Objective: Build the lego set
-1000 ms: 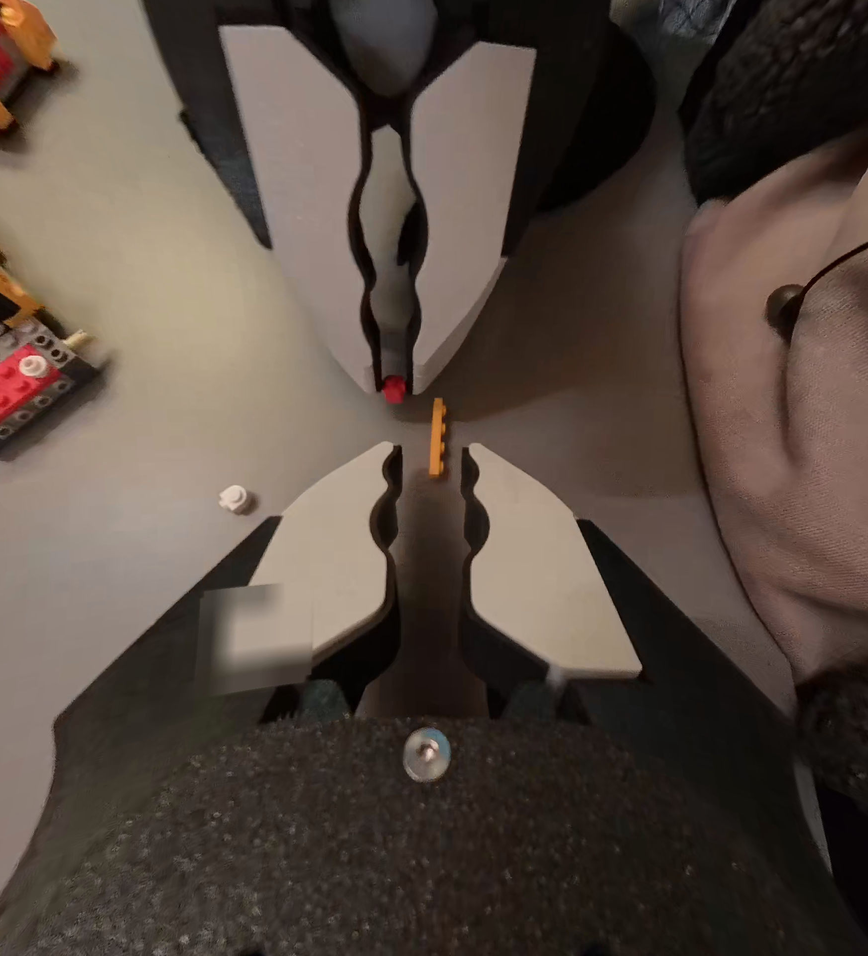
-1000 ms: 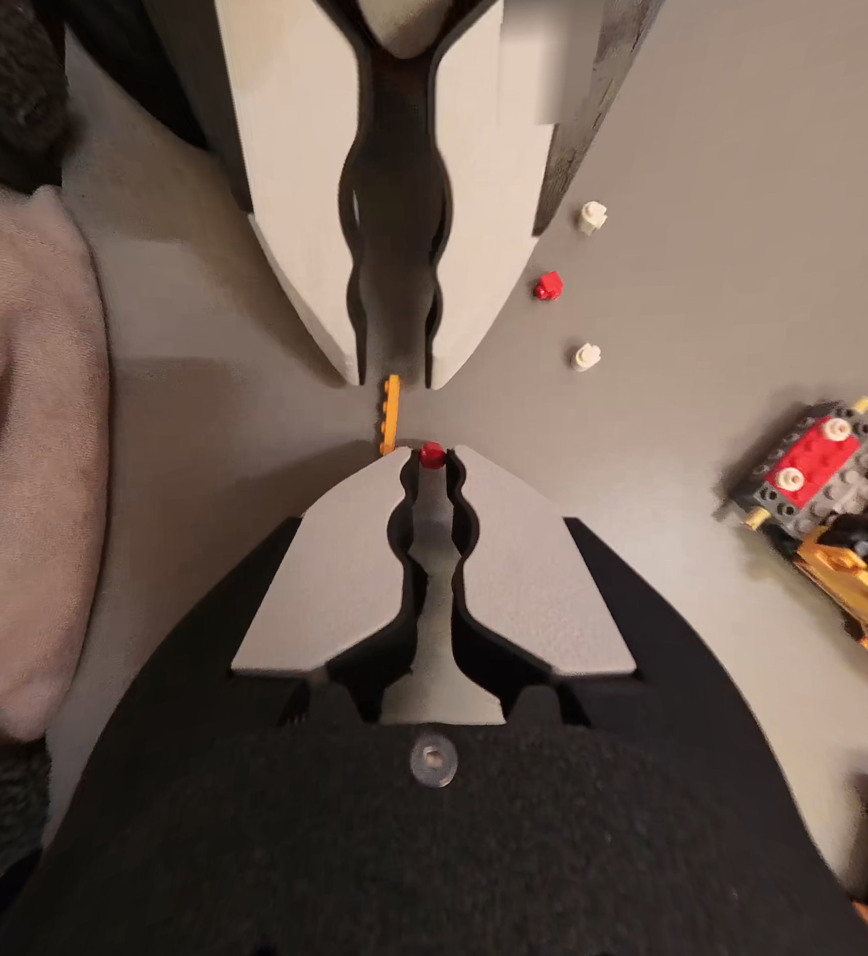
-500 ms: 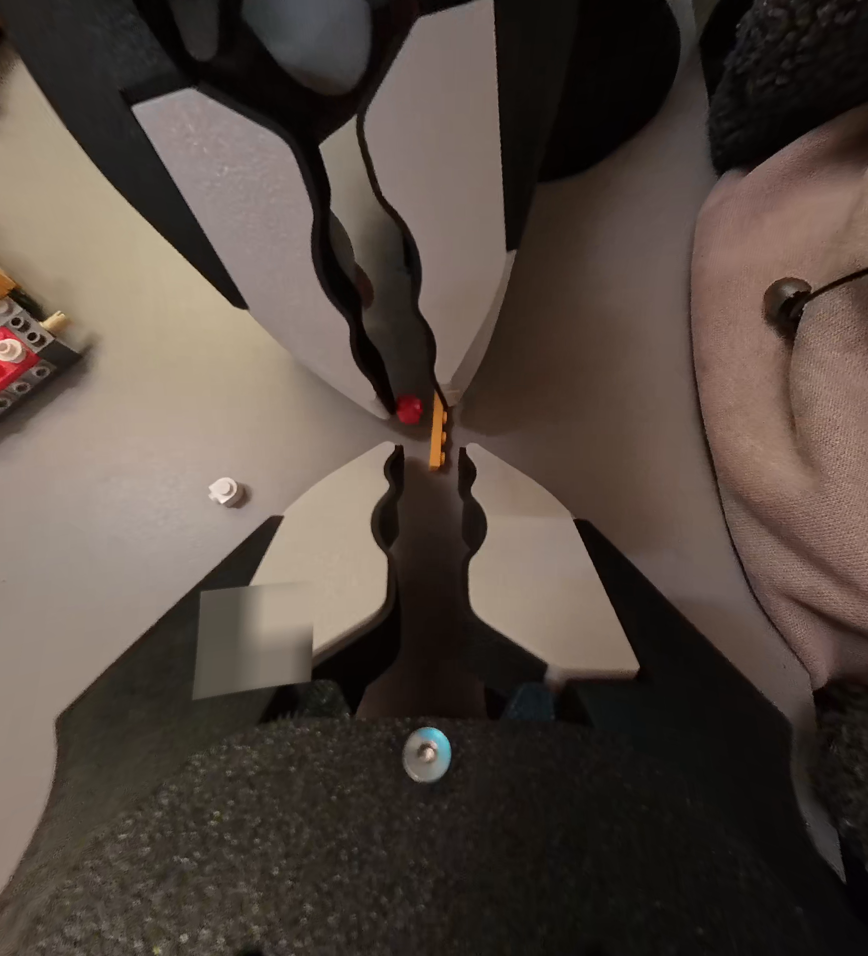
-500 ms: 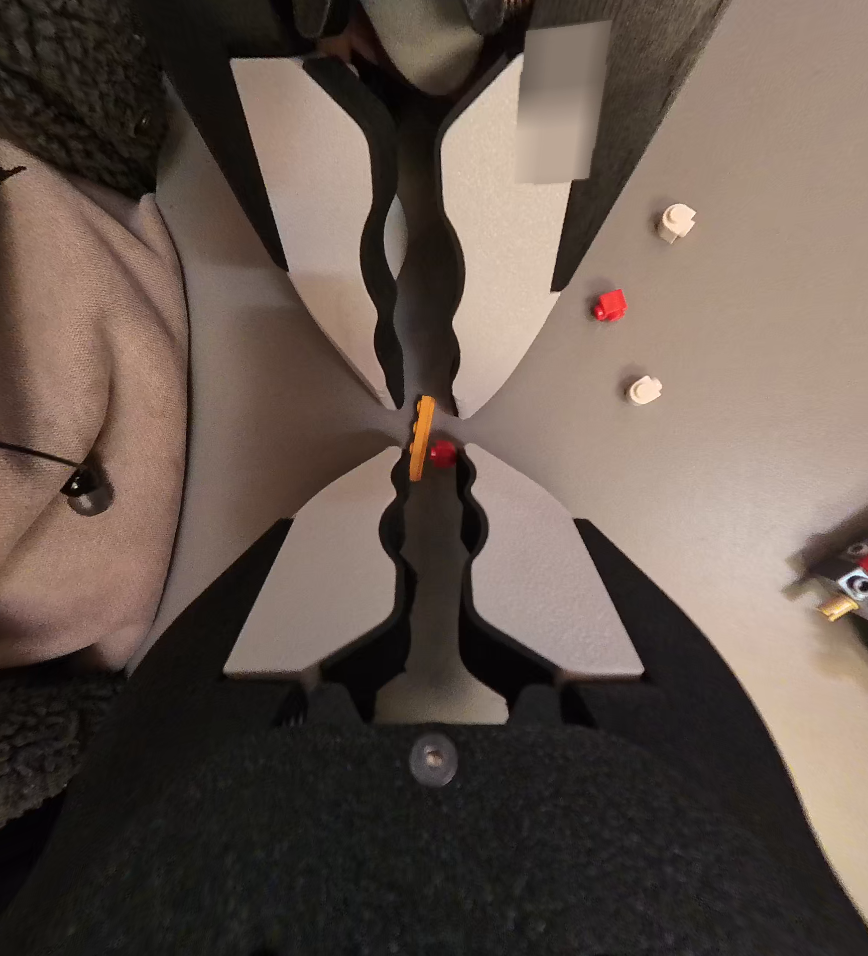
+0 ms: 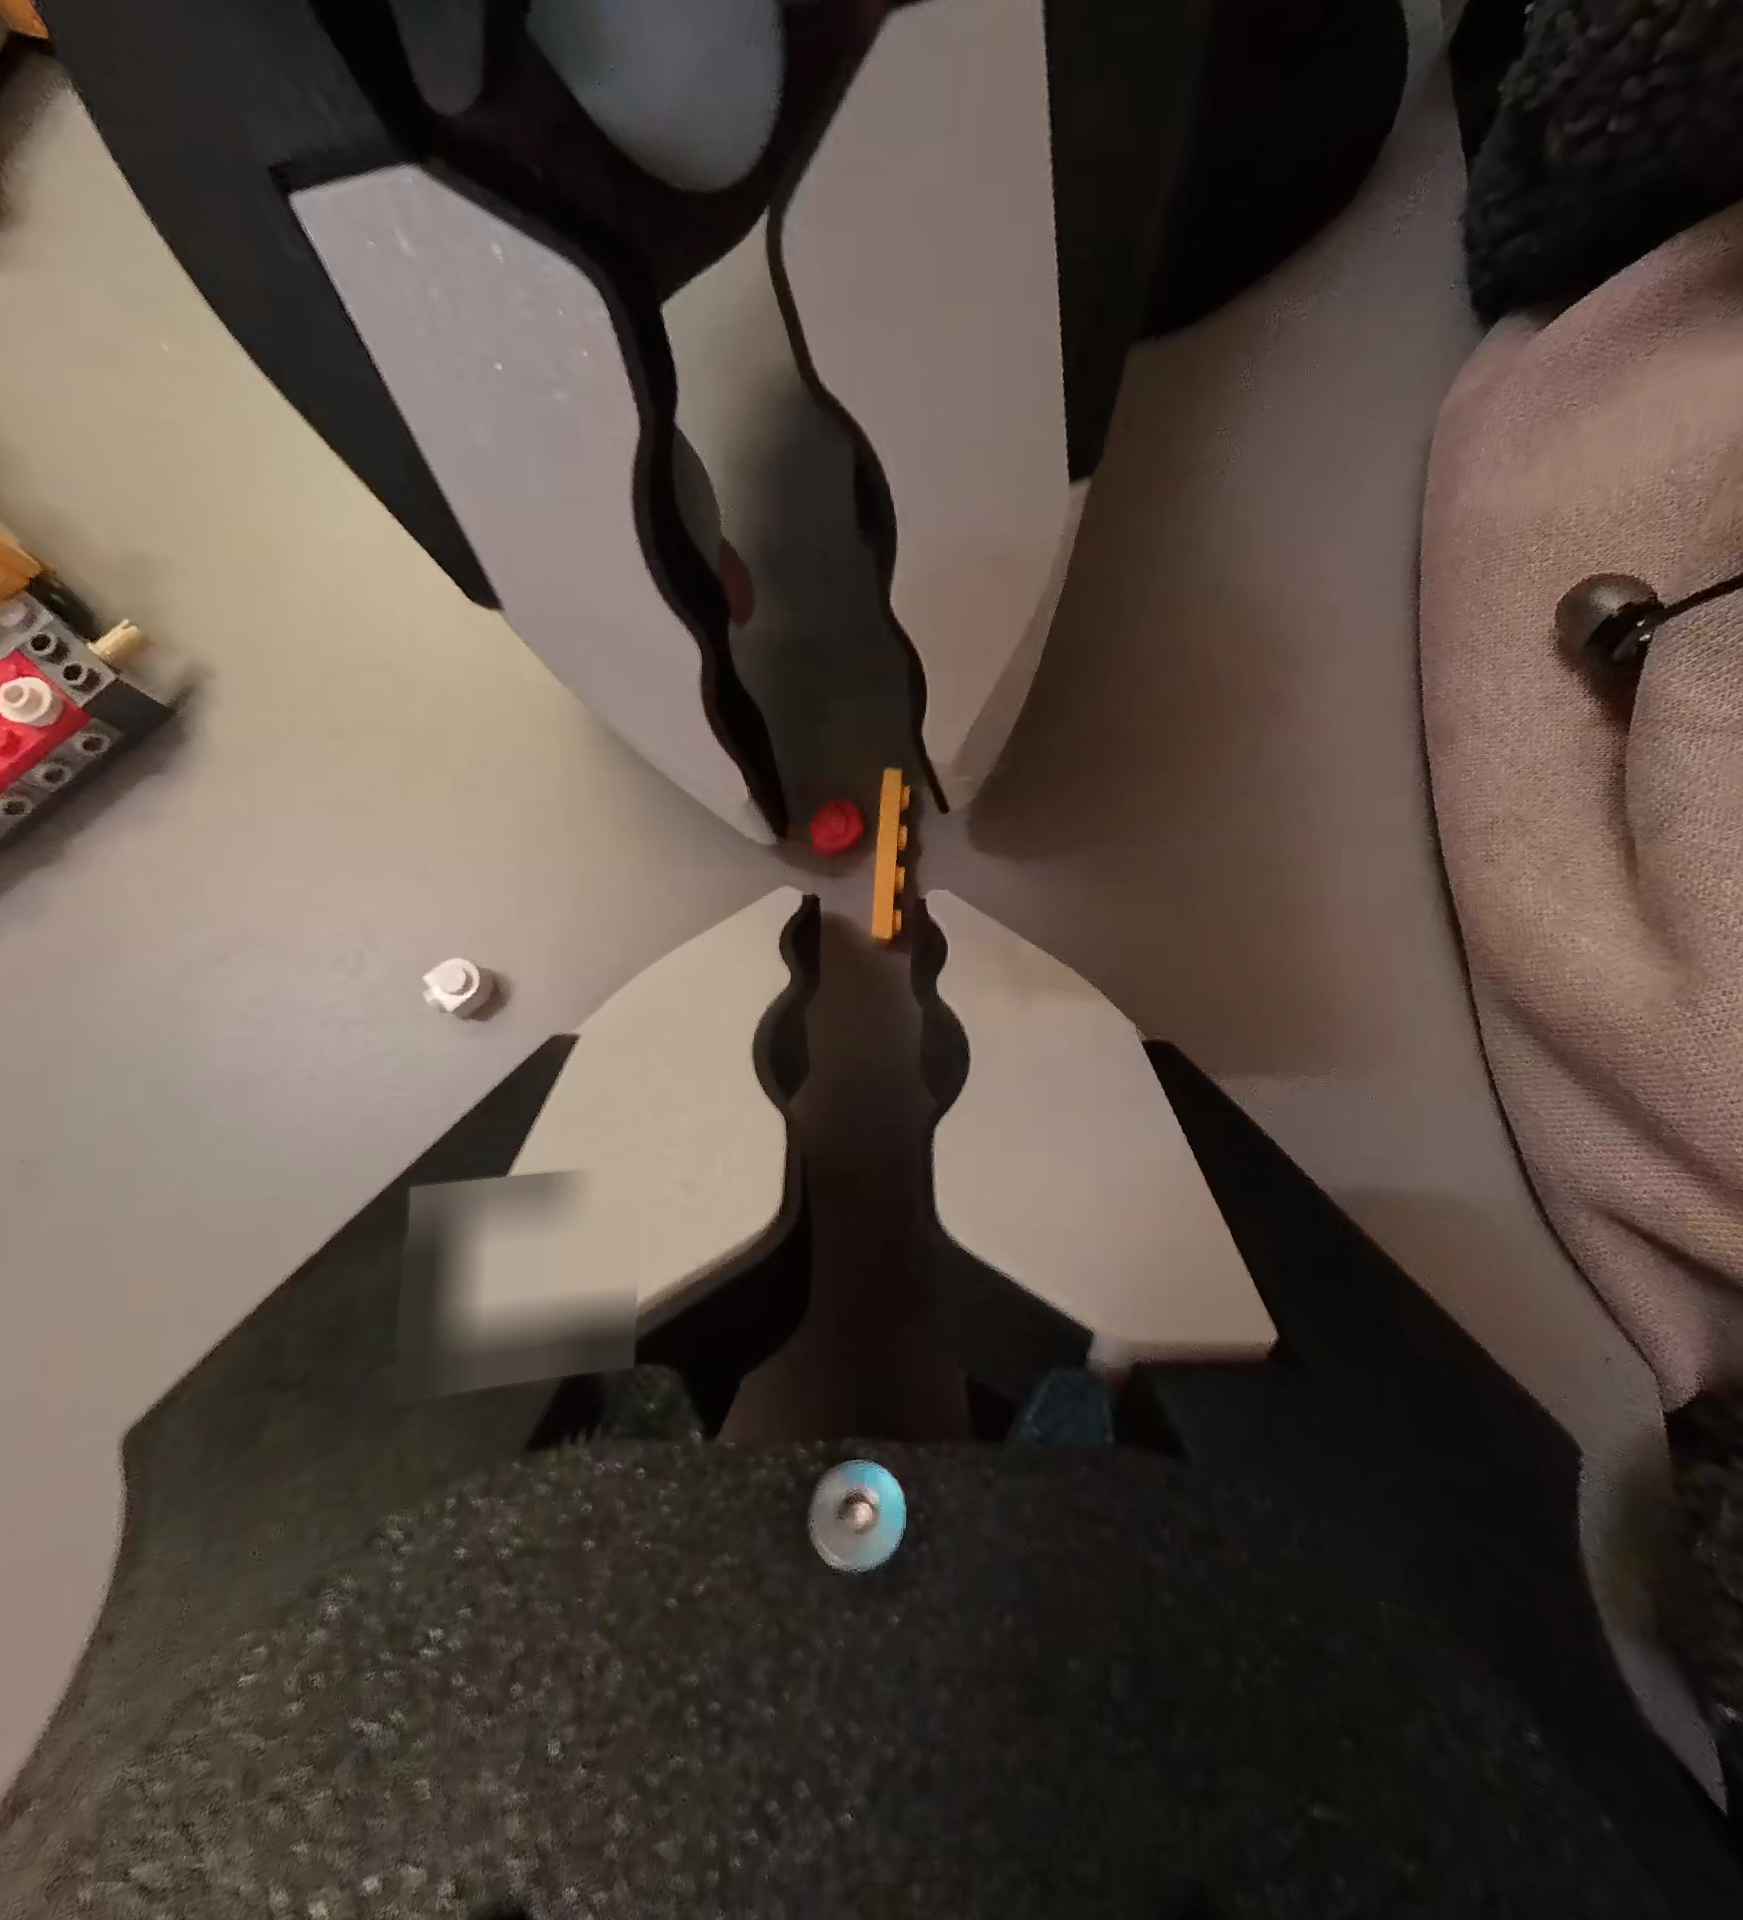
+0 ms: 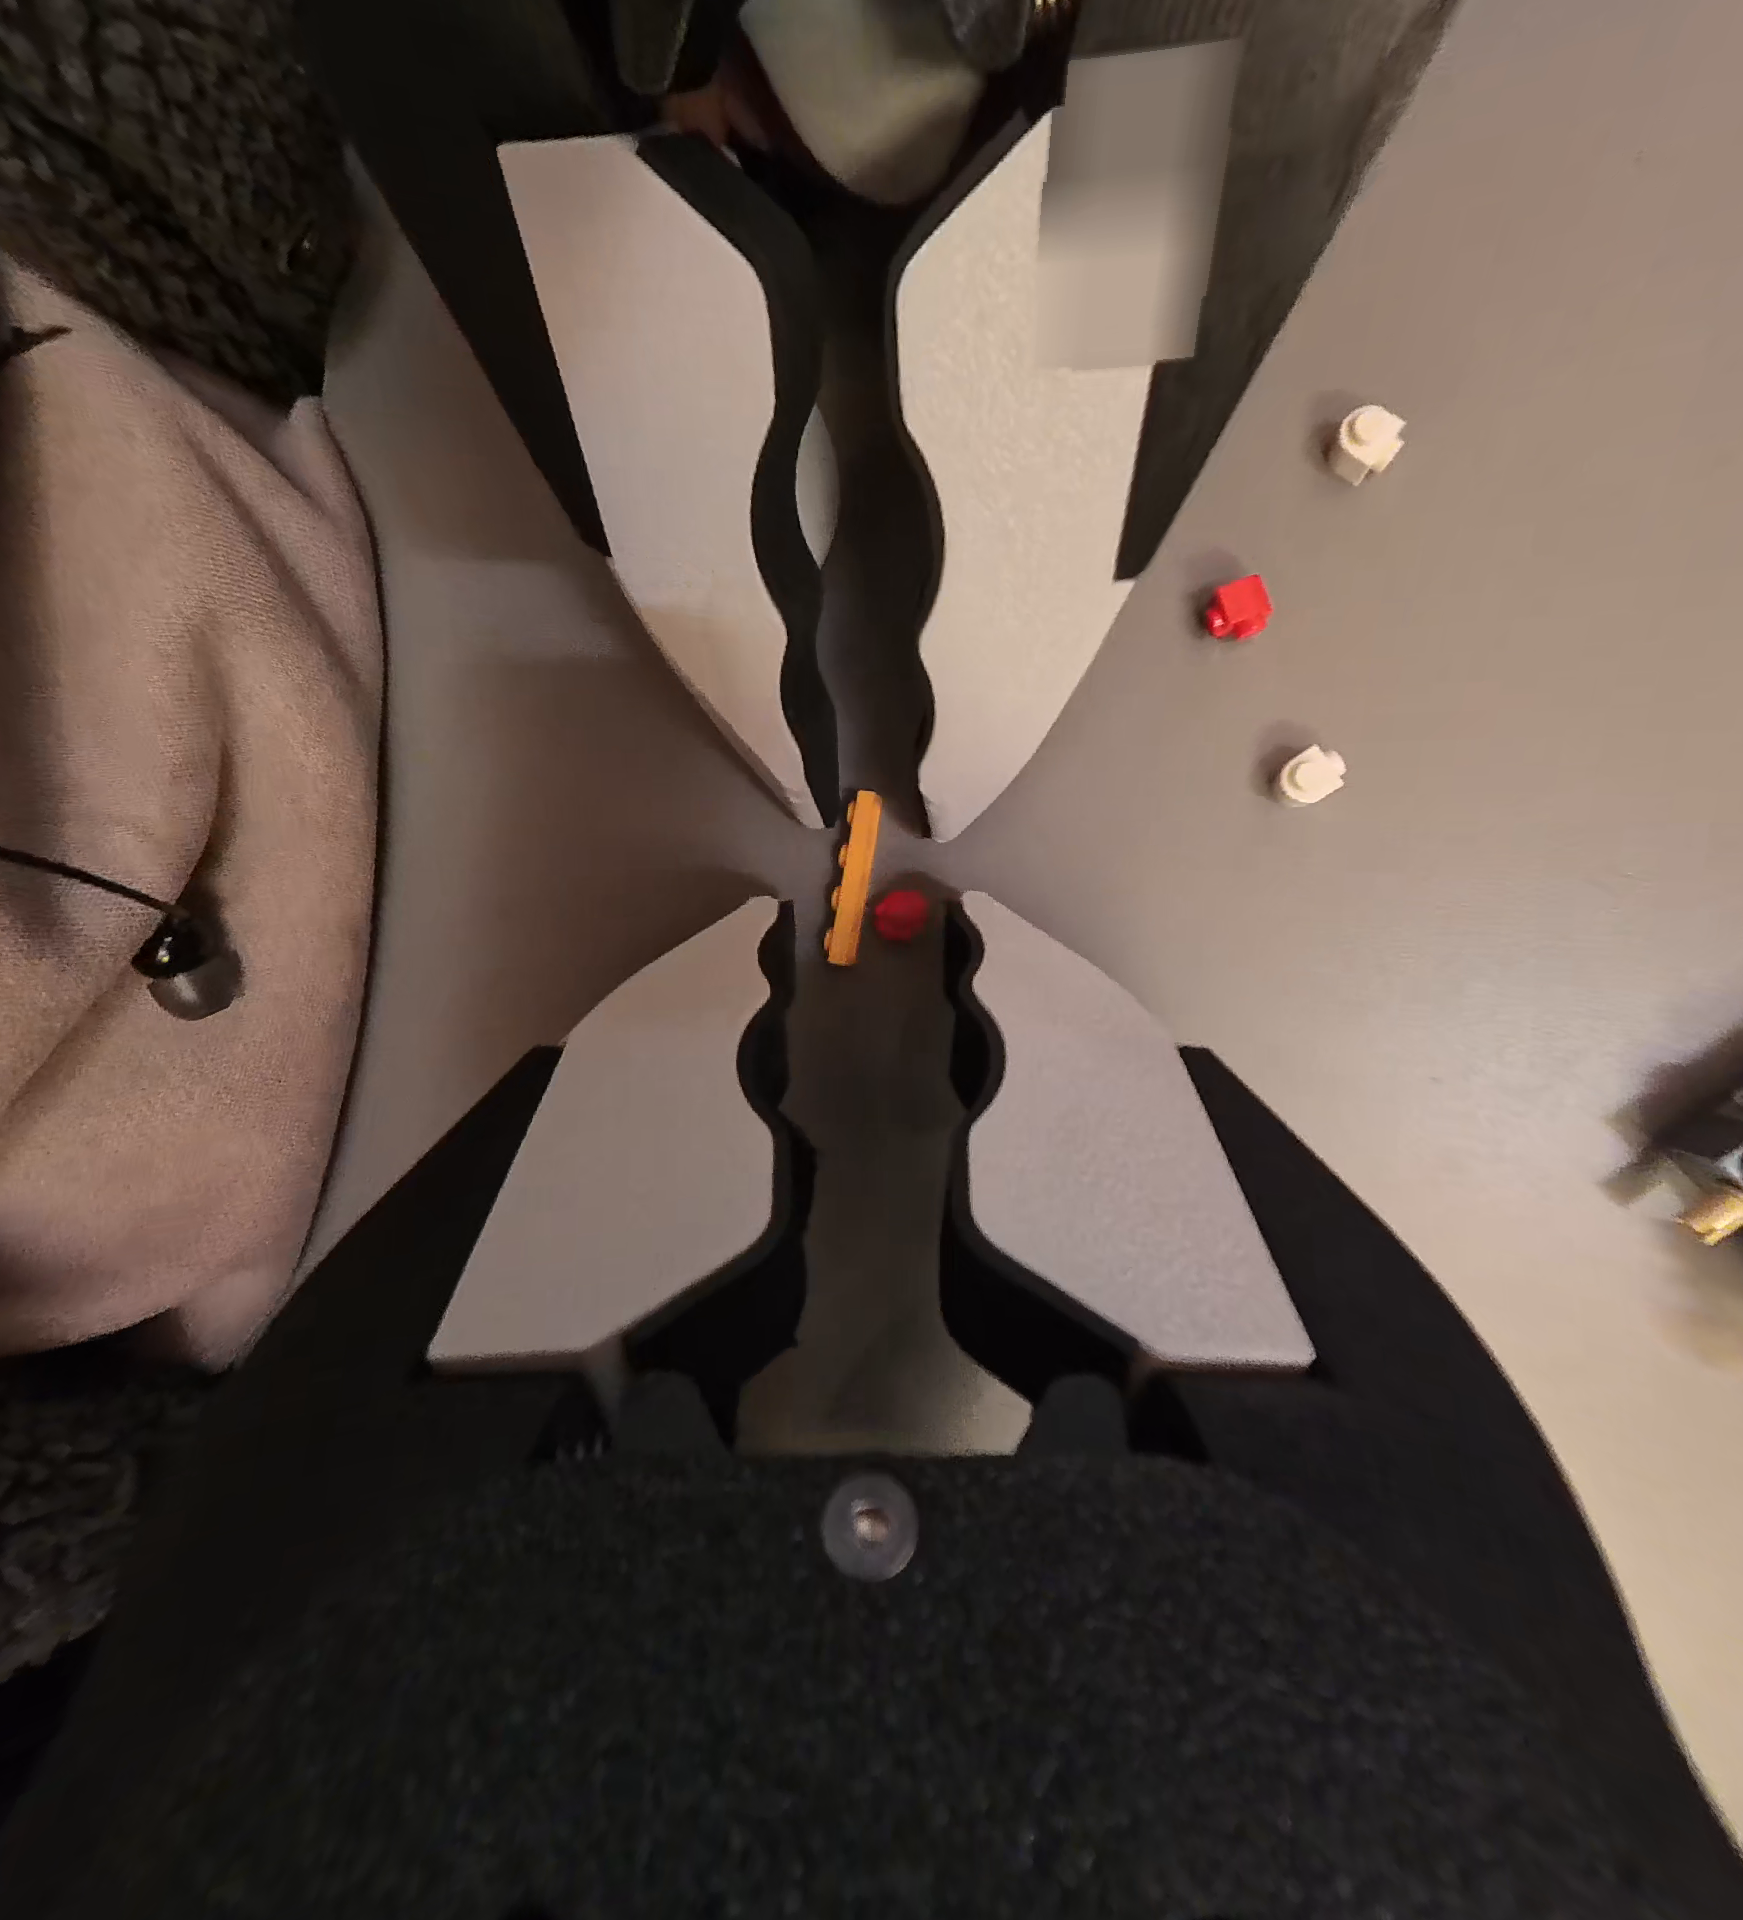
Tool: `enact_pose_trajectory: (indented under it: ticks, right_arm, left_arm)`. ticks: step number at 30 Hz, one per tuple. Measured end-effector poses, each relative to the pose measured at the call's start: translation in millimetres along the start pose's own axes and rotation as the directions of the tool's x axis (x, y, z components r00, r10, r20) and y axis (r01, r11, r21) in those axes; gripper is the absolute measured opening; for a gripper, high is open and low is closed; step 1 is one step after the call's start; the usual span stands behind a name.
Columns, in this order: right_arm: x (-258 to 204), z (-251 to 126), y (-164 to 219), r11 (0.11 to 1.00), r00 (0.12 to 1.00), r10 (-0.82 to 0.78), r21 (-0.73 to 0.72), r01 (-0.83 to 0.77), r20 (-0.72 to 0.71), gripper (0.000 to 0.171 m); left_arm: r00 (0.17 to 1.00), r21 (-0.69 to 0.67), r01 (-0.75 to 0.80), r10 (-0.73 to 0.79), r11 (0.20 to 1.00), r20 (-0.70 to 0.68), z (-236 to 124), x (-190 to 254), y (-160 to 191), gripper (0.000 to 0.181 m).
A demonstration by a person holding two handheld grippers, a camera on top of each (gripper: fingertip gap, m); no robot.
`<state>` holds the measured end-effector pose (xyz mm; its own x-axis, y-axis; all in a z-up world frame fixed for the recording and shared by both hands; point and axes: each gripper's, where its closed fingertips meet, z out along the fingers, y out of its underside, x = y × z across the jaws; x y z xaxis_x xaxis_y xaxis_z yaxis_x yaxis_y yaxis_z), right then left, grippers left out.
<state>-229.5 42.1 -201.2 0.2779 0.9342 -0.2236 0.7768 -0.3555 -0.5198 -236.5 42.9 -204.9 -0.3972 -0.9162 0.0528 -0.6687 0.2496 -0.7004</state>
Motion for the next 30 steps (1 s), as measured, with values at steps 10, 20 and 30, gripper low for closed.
enact_pose_trajectory:
  ticks: [10,20,30]
  right_arm:
    - [12.8,-15.5,-5.8,0.979,0.985,-0.175,0.108,0.174,0.001,0.015]
    - [6.9,-1.4,-1.0,0.935,0.925,-0.356,0.055,0.352,0.134,0.012]
    - [0.1,-2.3,2.7,0.951,0.935,-0.309,0.067,0.302,0.171,0.003]
  left_arm:
    - [1.000,-0.008,-0.012,0.012,1.000,-0.022,0.7,4.0,1.1,0.011]
    - [0.999,-0.017,-0.033,0.032,0.999,-0.035,1.0,8.3,2.2,0.008]
    - [0.999,-0.014,-0.030,0.030,0.999,-0.042,0.9,9.7,1.8,0.006]
